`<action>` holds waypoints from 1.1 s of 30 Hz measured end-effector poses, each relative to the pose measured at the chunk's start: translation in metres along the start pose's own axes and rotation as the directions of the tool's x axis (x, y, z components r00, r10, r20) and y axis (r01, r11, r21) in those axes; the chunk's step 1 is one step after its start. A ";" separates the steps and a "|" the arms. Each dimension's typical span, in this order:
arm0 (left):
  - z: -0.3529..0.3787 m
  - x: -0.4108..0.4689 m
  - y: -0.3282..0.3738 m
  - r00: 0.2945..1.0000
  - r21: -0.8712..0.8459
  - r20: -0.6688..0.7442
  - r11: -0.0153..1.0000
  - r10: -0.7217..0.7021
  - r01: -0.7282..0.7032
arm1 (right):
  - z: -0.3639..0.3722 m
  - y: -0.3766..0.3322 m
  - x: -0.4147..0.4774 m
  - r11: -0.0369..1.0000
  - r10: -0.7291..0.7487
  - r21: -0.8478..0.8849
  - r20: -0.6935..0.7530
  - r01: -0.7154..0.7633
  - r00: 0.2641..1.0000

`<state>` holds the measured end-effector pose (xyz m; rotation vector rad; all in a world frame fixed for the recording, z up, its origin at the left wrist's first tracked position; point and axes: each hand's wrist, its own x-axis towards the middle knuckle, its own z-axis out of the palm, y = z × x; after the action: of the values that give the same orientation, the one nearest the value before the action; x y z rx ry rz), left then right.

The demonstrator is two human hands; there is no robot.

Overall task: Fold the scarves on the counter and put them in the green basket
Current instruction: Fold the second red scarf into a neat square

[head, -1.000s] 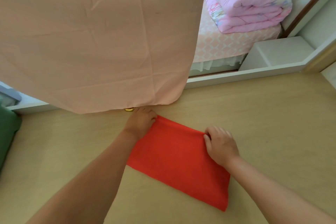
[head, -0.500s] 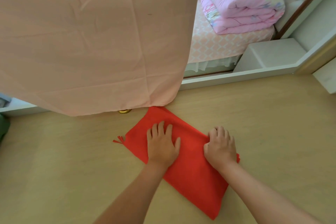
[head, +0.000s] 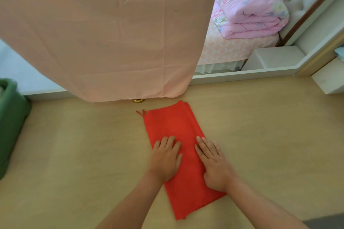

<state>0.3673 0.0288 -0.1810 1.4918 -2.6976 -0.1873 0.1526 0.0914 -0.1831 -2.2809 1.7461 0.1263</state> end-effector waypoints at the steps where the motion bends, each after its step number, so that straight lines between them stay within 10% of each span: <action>1: 0.001 -0.013 0.000 0.998 -0.039 0.044 0.999 -0.036 0.038 | 0.004 -0.006 -0.007 1.000 0.020 0.001 0.017 -0.020 1.000; 24: 0.008 -0.187 -0.022 0.900 -0.136 0.281 0.942 0.333 -0.306 | 0.048 -0.087 -0.123 0.979 -0.197 -0.034 0.133 0.203 0.971; 33: -0.001 -0.207 -0.016 0.902 -0.238 0.258 0.928 0.346 -0.288 | 0.025 -0.086 -0.142 0.922 -0.085 0.384 0.105 0.038 0.991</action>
<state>0.4913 0.1957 -0.1794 1.0188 -2.9944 -0.6859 0.1992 0.2512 -0.1614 -1.9971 1.4841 -0.0823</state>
